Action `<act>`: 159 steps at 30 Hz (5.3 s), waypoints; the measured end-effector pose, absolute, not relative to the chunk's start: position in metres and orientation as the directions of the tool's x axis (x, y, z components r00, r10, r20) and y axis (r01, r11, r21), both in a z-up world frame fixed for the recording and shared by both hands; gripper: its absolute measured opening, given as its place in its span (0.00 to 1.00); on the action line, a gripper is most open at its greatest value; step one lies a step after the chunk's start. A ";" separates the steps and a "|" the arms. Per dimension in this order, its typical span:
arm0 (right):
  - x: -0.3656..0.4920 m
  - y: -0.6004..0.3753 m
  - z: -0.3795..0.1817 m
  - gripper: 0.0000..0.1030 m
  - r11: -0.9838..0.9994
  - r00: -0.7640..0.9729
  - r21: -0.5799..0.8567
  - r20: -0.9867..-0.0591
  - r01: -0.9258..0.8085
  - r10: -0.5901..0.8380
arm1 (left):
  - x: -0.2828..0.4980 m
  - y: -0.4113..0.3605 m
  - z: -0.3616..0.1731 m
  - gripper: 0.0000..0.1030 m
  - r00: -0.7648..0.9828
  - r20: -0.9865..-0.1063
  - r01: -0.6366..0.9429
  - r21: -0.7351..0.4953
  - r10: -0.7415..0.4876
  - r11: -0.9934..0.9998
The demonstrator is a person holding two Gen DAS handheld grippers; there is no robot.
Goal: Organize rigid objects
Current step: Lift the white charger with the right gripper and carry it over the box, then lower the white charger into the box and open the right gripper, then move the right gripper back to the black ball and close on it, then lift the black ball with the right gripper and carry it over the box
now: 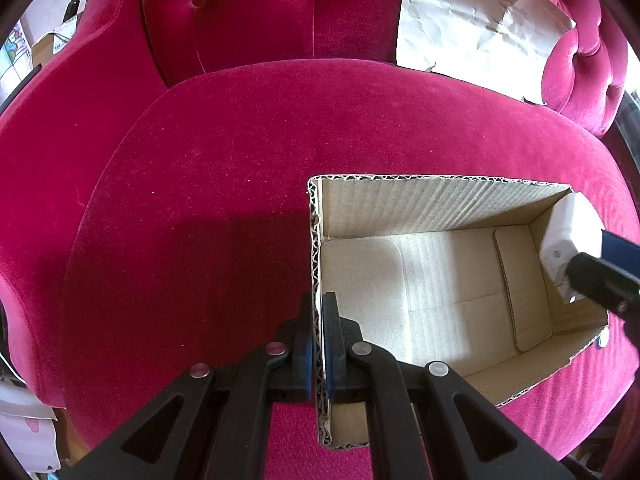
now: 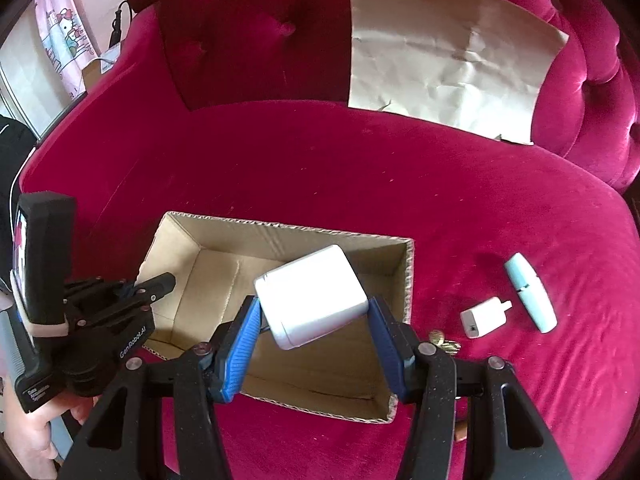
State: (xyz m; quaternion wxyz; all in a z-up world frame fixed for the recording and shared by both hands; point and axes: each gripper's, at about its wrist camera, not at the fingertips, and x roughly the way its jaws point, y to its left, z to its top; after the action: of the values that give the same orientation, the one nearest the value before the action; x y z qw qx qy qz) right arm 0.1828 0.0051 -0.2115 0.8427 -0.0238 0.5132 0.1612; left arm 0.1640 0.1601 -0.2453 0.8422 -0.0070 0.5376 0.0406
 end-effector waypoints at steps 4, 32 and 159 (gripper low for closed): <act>0.188 0.014 -0.212 0.57 0.946 0.406 0.123 -0.881 -0.301 0.244 | 0.164 0.161 -0.245 0.04 0.419 -0.906 -0.076 0.028 0.058 0.997; 0.190 0.031 -0.208 0.75 0.946 0.454 0.062 -0.866 -0.318 0.209 | 0.166 0.159 -0.247 0.04 0.412 -0.909 -0.069 0.034 0.060 0.997; 0.181 -0.139 -0.243 0.40 0.997 0.441 0.073 -0.894 -0.023 0.076 | 0.165 0.159 -0.246 0.03 0.416 -0.907 -0.084 0.040 0.071 0.996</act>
State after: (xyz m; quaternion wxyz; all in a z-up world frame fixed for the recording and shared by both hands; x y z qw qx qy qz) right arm 0.1812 -0.1386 -0.2427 0.8485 0.0248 0.5278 0.0291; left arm 0.1648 0.1591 -0.2459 0.8414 -0.0058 0.5384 0.0460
